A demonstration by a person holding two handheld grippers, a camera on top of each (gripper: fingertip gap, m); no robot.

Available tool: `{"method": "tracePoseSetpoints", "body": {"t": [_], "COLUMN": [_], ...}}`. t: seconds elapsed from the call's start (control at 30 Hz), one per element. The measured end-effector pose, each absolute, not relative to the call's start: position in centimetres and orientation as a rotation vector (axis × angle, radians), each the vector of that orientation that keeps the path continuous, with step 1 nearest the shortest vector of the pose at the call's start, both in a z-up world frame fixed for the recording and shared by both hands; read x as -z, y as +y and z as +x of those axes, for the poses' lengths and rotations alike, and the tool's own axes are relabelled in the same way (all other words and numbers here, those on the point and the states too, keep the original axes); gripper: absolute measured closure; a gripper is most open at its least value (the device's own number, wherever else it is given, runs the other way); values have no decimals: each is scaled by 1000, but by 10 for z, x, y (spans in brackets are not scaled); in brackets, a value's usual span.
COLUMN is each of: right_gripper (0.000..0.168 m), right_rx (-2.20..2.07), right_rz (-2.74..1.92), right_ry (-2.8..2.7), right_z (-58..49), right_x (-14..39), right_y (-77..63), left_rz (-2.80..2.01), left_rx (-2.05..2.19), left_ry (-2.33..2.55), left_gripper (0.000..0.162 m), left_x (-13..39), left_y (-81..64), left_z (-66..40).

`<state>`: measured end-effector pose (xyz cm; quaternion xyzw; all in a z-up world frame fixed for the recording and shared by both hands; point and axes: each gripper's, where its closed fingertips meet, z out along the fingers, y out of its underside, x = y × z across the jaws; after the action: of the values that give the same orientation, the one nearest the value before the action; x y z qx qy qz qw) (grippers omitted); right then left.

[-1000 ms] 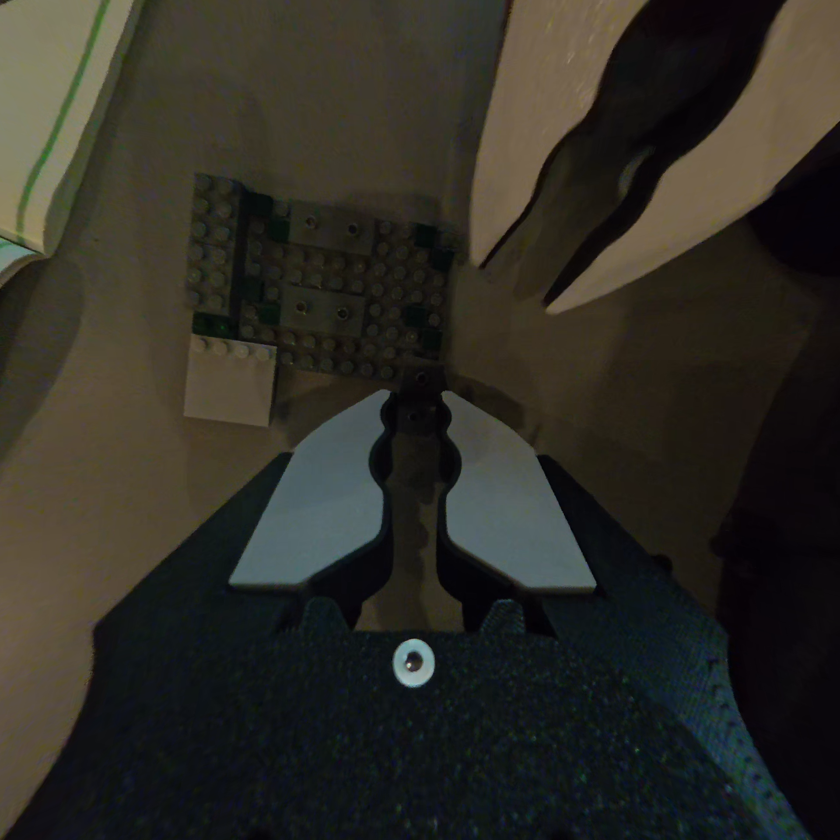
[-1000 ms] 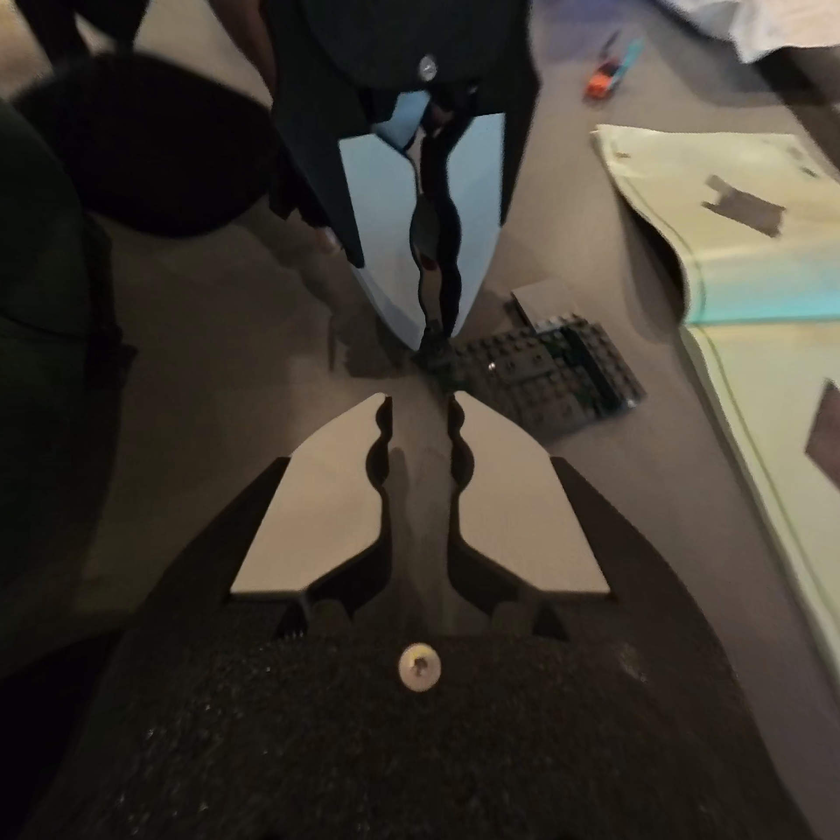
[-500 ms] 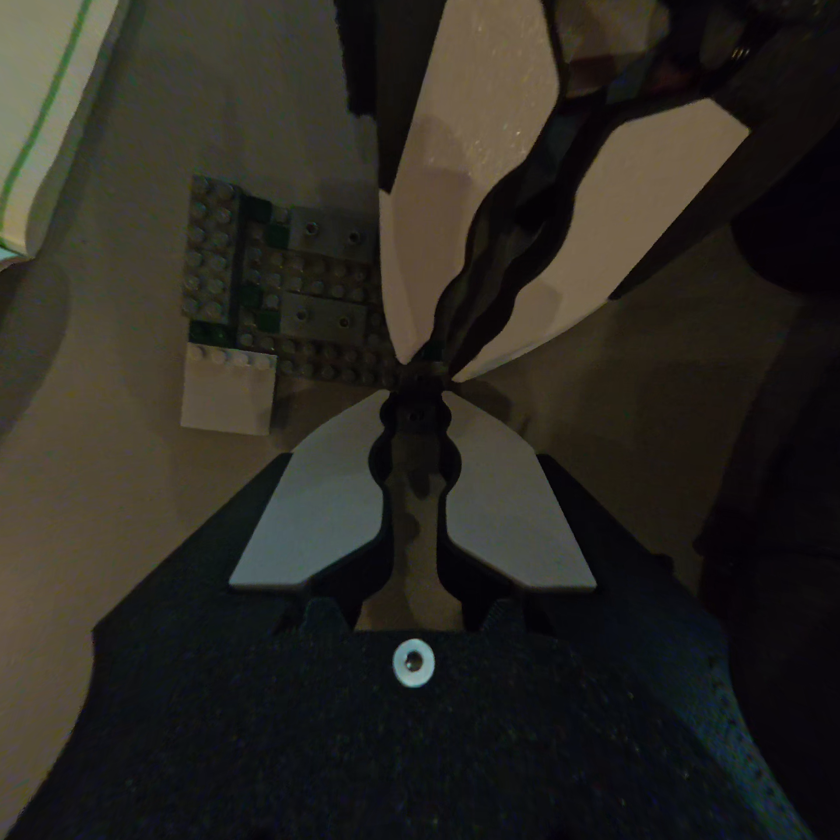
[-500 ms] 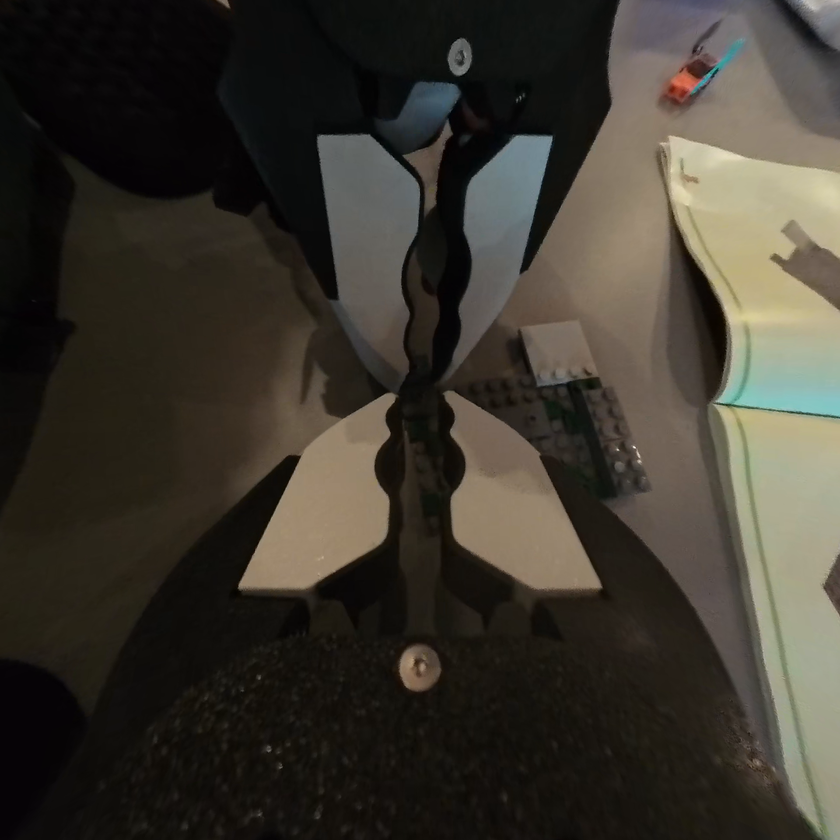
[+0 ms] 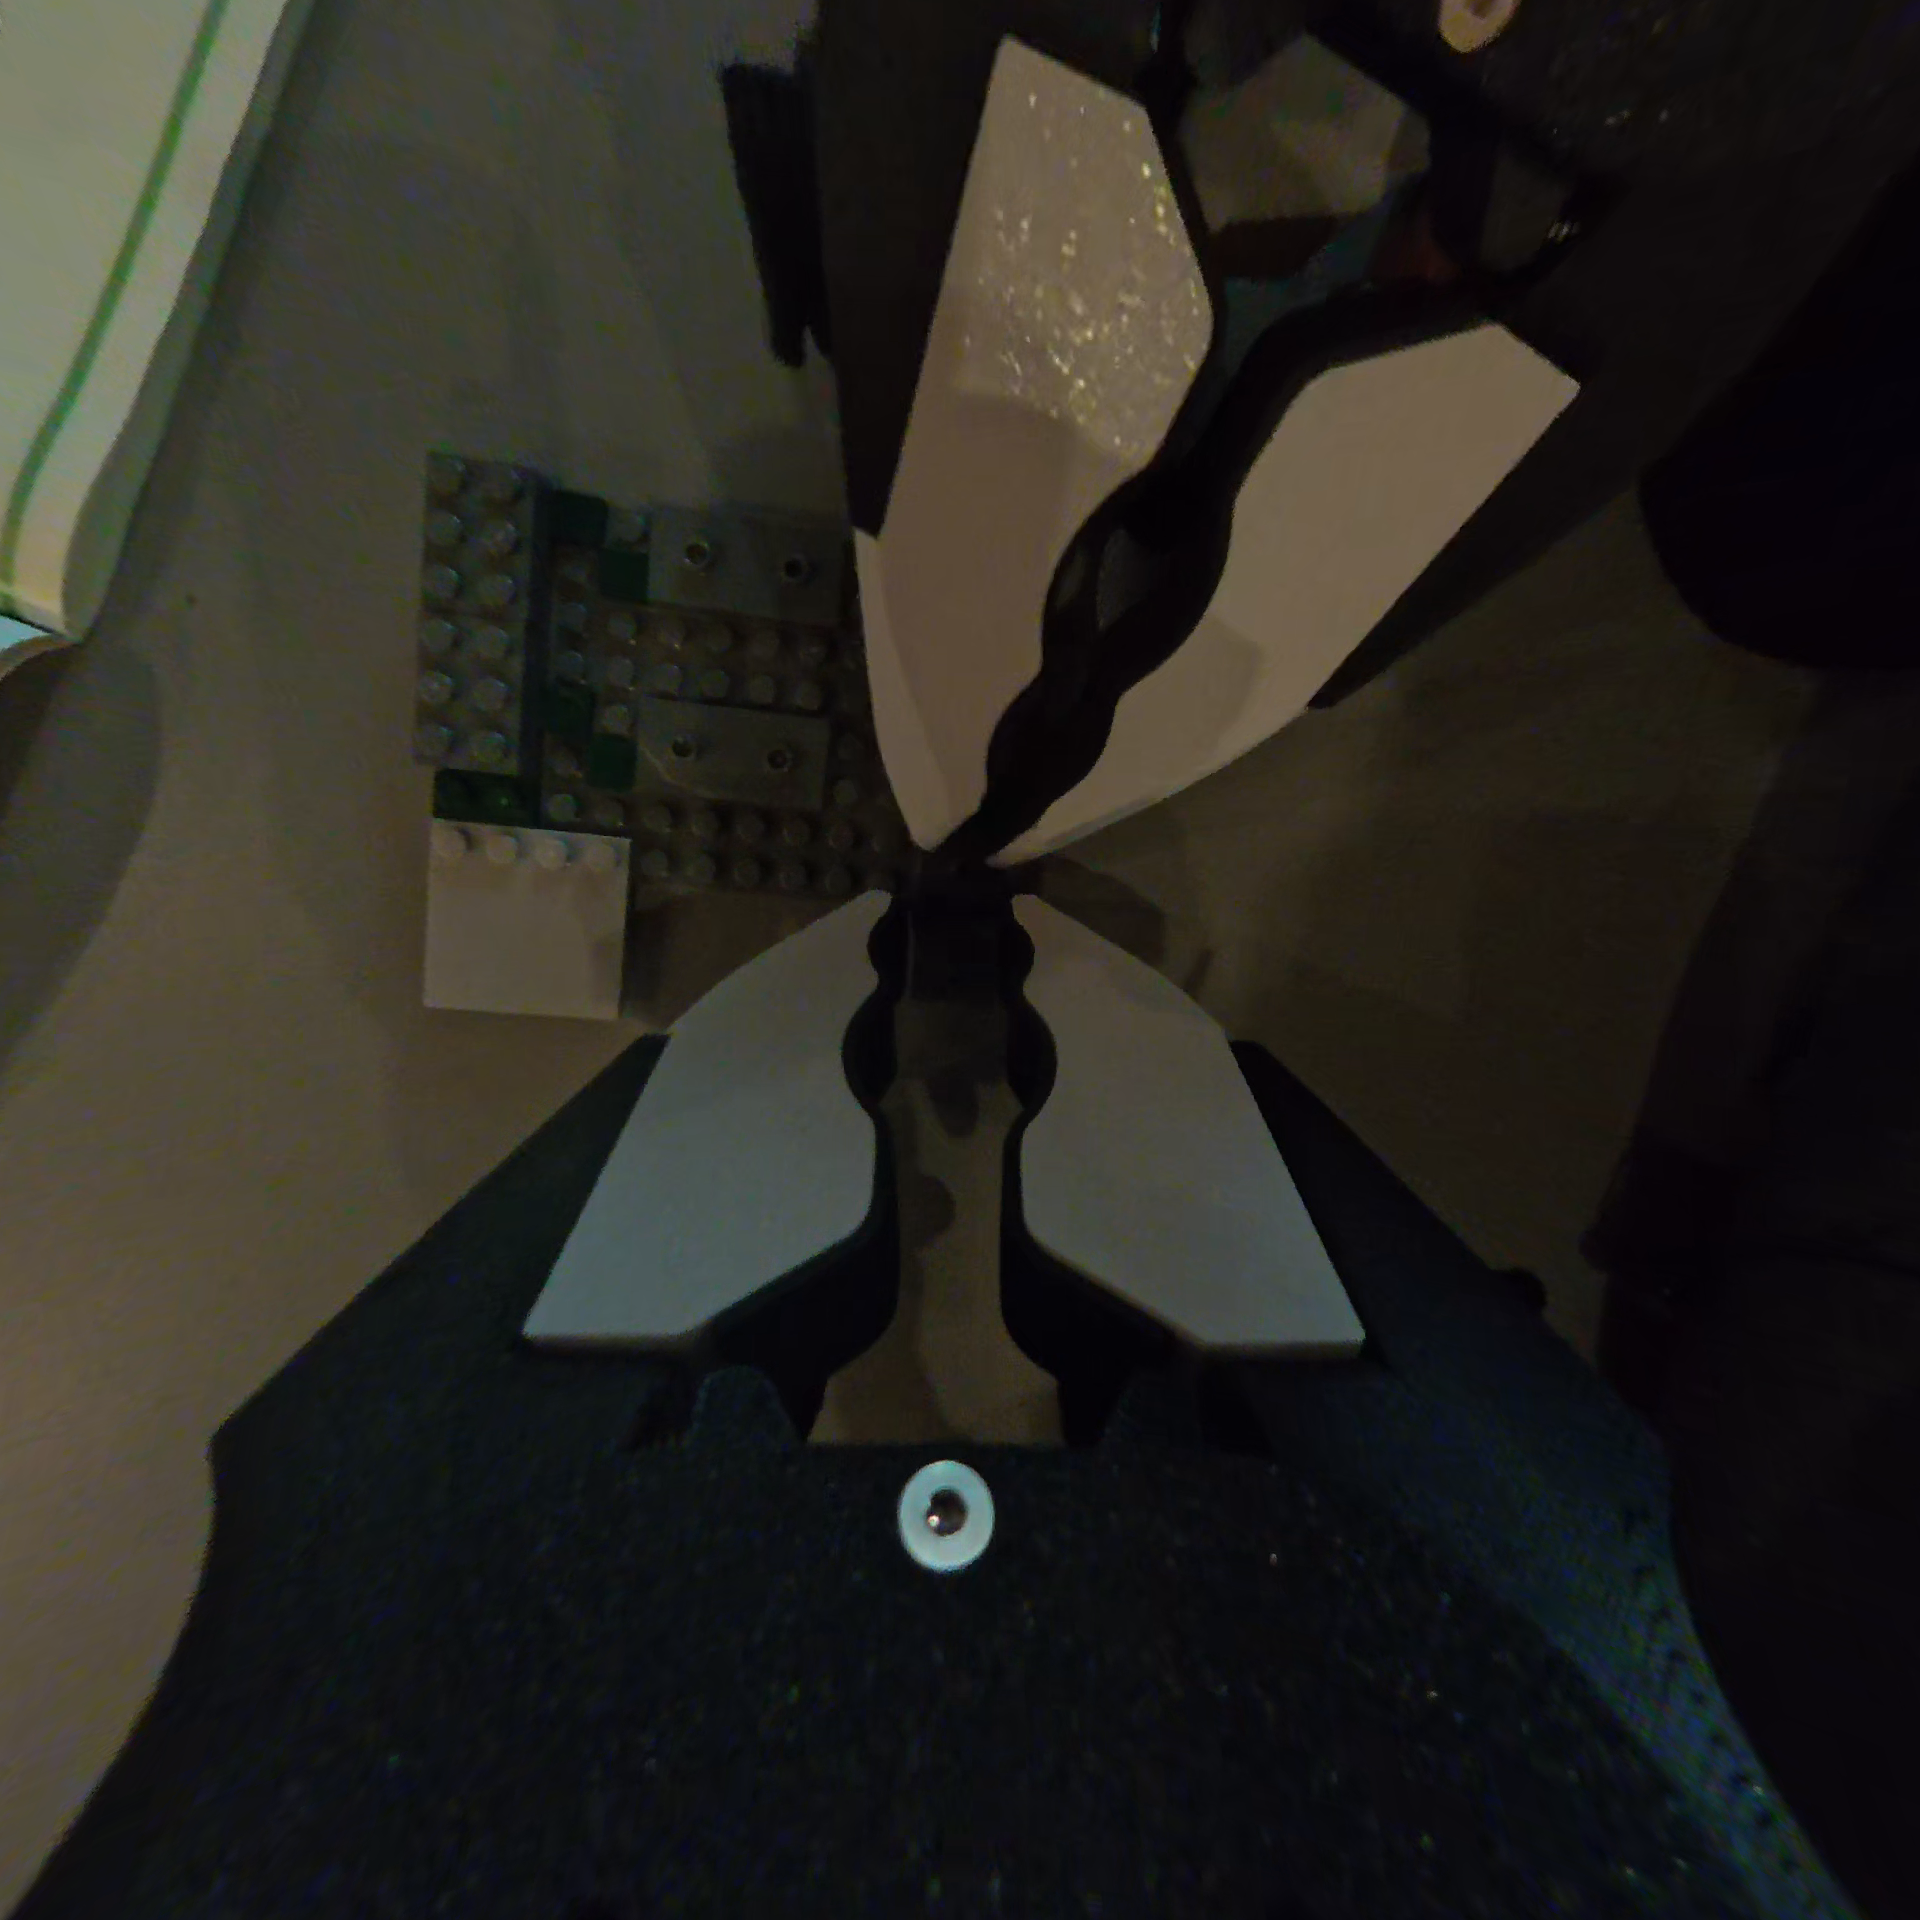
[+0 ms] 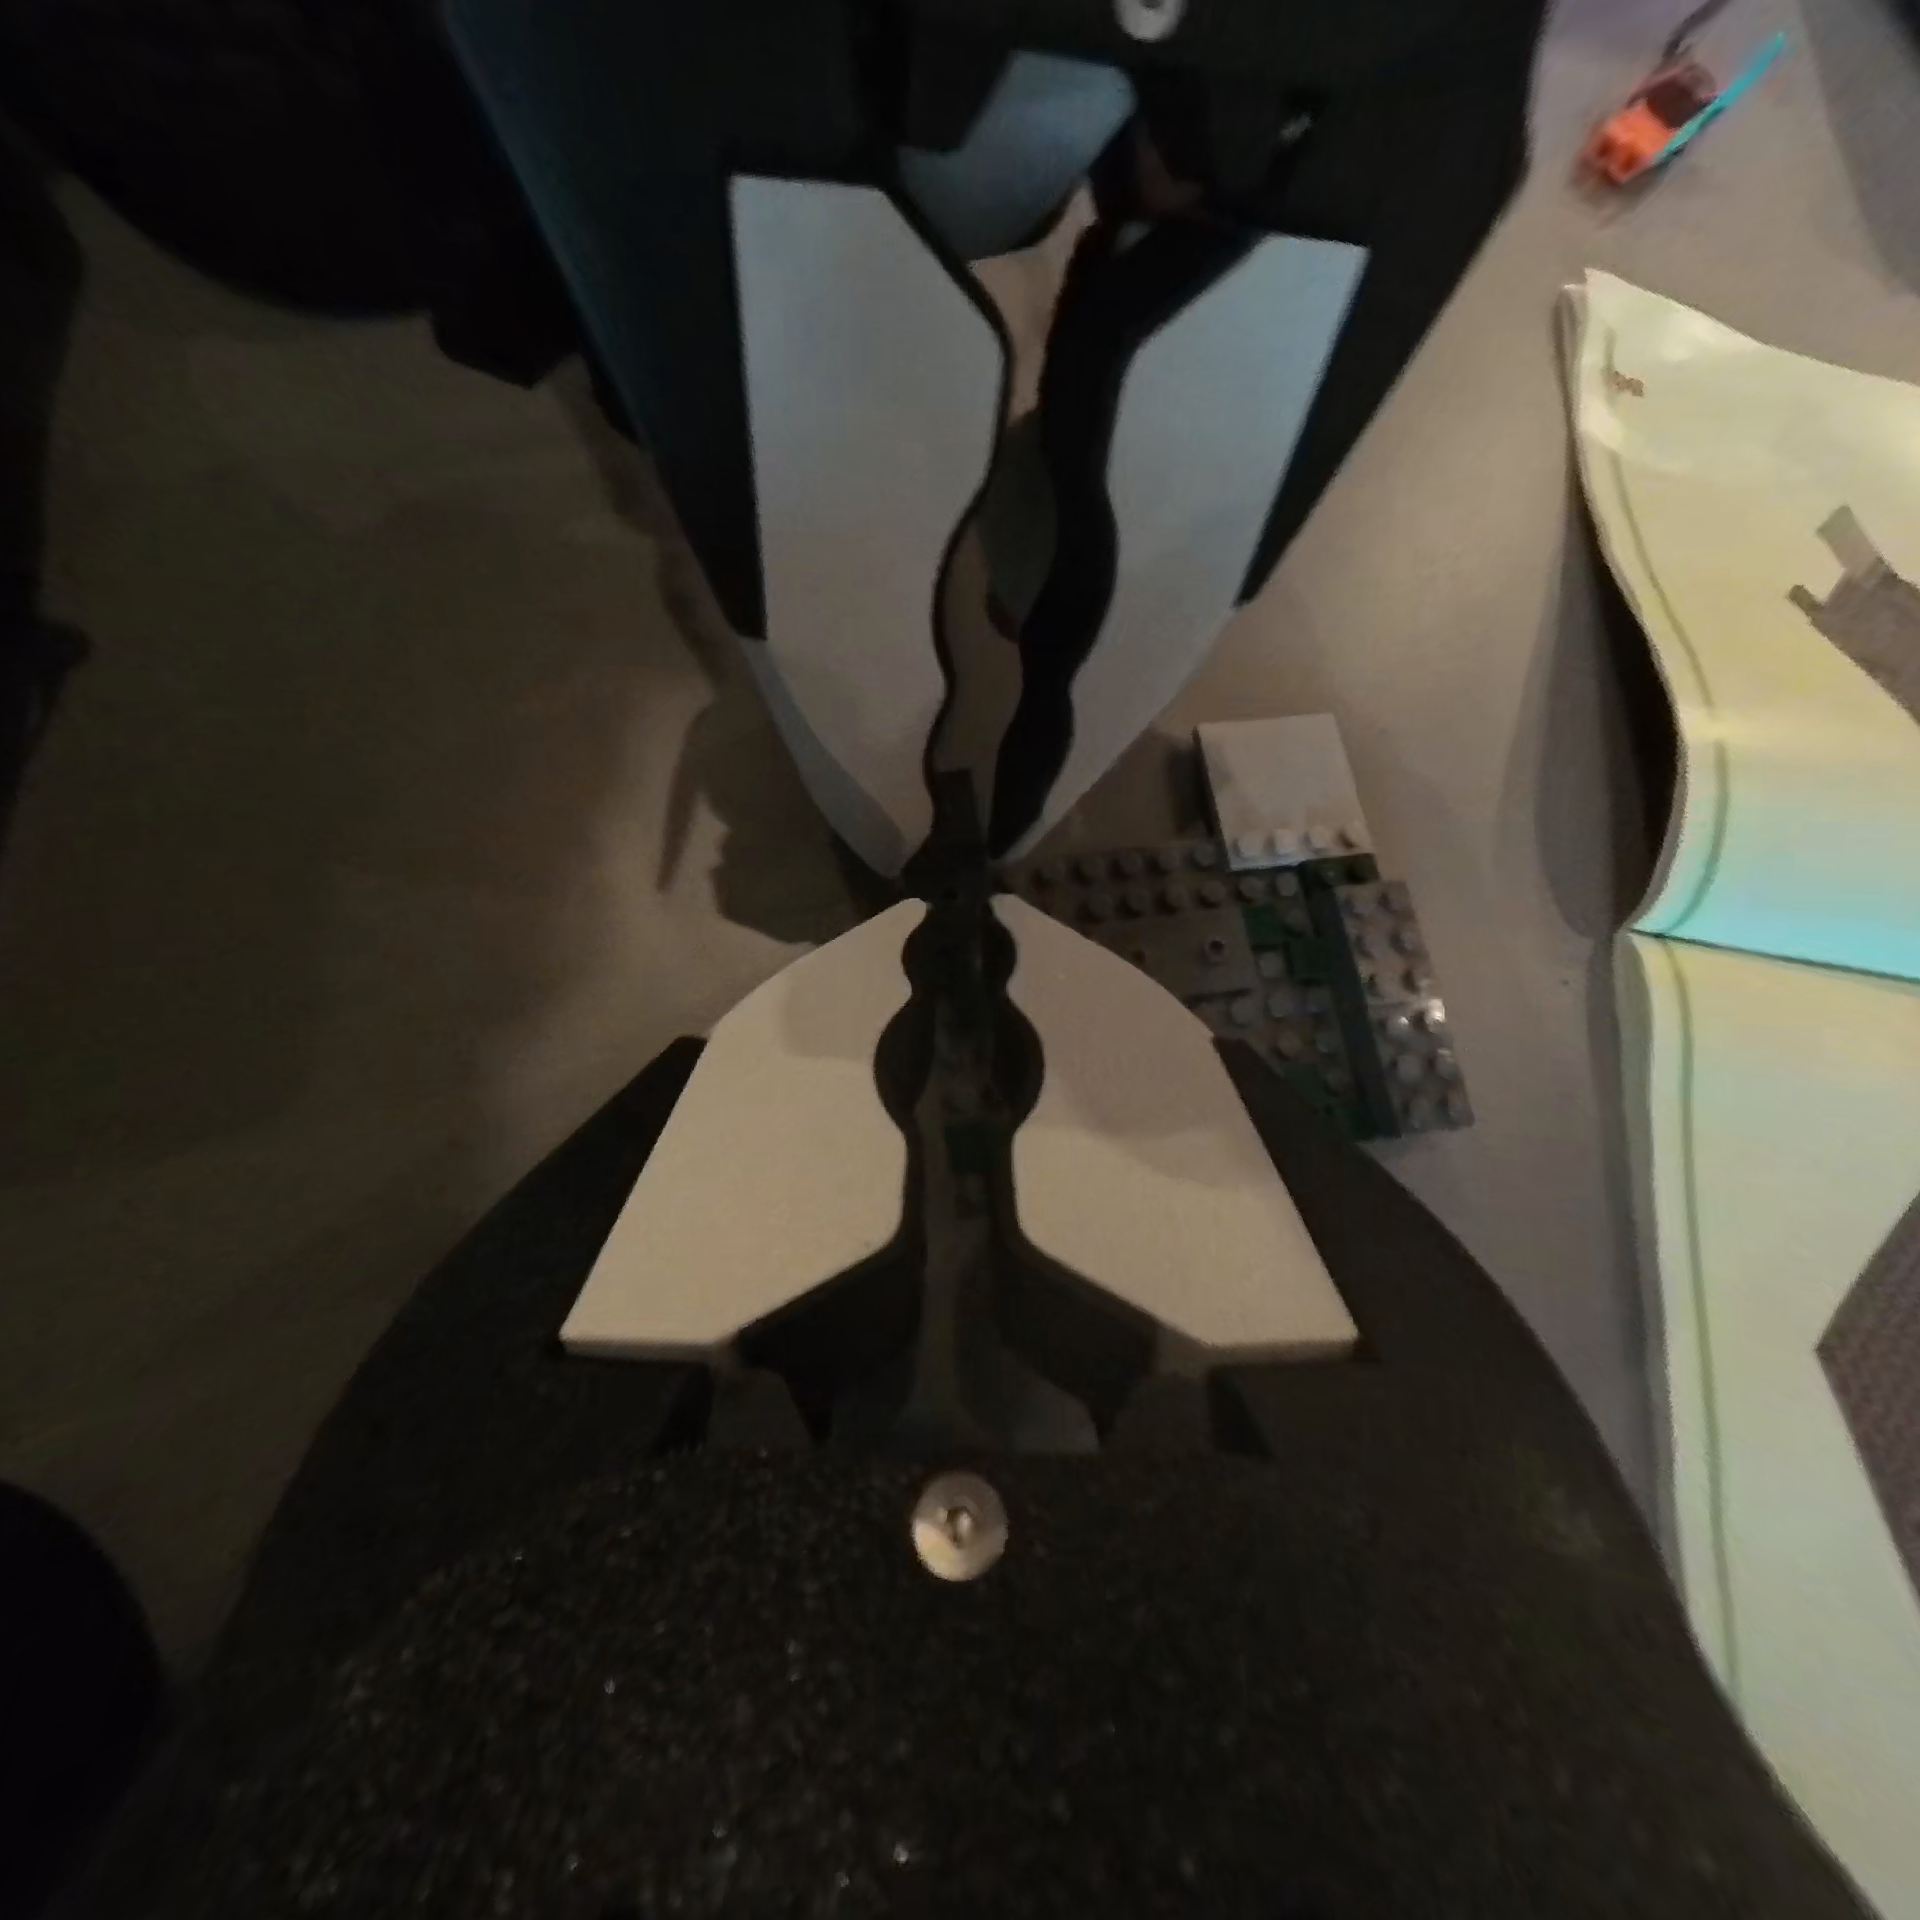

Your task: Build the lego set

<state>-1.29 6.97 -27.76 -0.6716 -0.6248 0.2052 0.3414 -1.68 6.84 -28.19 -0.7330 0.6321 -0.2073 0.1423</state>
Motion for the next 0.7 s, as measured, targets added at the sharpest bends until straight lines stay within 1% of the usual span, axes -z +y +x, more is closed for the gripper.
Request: {"method": "tracePoseSetpoints", "body": {"t": [0.13,0.4,0.7], "right_gripper": [163,161,158], "right_rx": [-496,-533,-569], "right_rz": [-1745,-1824,-1879], "right_ry": [-1672,-1681,-1606], "right_z": [-13,-13,-5], "right_x": [278,278,266], "right_y": [69,70,71], "left_rz": [-2107,-2033,-1951], "left_rx": [610,556,593], "left_ry": [1825,1803,1854], "left_gripper": [144,144,139], "left_x": [280,258,269], "left_y": [67,99,132], "left_z": [-17,-32,-22]}}
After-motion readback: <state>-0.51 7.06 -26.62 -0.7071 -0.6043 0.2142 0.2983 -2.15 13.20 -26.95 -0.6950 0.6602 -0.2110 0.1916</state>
